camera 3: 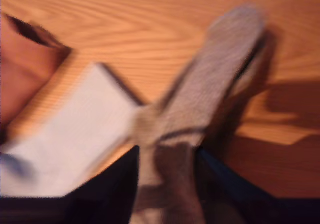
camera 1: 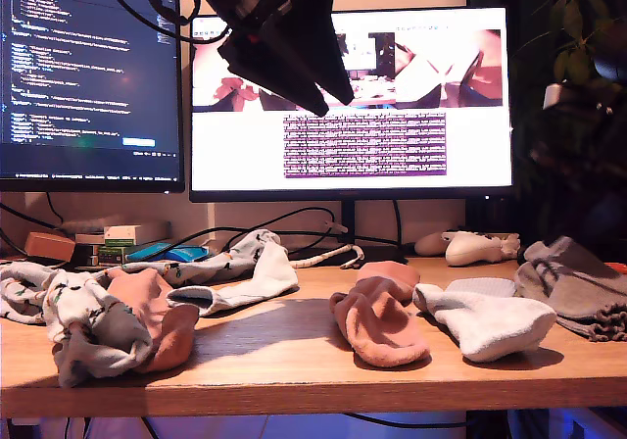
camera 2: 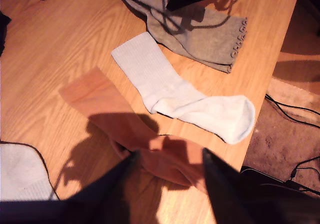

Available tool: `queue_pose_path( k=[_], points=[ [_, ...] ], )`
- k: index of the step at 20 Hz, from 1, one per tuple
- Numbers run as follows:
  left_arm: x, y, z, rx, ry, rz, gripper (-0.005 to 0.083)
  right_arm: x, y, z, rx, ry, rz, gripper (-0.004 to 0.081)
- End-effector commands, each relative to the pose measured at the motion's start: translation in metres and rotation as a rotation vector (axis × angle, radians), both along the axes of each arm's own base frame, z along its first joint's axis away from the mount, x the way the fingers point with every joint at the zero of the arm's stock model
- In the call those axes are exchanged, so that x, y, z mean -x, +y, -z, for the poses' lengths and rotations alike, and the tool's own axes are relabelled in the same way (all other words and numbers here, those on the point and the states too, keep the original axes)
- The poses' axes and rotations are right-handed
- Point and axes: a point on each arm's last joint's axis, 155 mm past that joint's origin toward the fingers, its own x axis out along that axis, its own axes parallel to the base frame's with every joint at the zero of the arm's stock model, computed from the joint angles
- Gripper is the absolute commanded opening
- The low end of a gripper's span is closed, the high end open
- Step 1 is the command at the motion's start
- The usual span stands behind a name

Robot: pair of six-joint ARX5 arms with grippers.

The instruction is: Pair up the socks based on colour and pattern, by placing them on top of one another

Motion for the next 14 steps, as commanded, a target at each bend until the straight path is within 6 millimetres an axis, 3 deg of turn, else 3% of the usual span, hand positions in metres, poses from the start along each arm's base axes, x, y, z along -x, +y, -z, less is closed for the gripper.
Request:
queue_pose_path(
  k=[1, 6, 7, 9, 14],
  points=[
    [-0.005, 0.002, 0.004, 0.001, 0.003, -0.010, 0.0248, 0.003, 0.007, -0.029, -0.017, -0.064, -0.005, 0.0209],
    [-0.015, 0.012, 0.004, 0.001, 0.004, -0.042, -0.0012, 0.011, 0.007, -0.069, -0.012, -0.149, 0.007, 0.0120],
    [-0.018, 0.014, 0.004, 0.001, 0.003, -0.049, -0.0024, 0.014, 0.006, -0.070, -0.009, -0.144, 0.009, 0.0112],
    [-0.024, 0.019, 0.002, 0.005, -0.003, -0.064, -0.0024, 0.021, 0.006, -0.068, -0.009, -0.117, 0.009, -0.0001],
    [-0.034, 0.025, 0.000, 0.015, -0.015, -0.090, -0.0024, 0.026, 0.010, -0.086, 0.024, -0.203, 0.011, -0.0013]
  ],
)
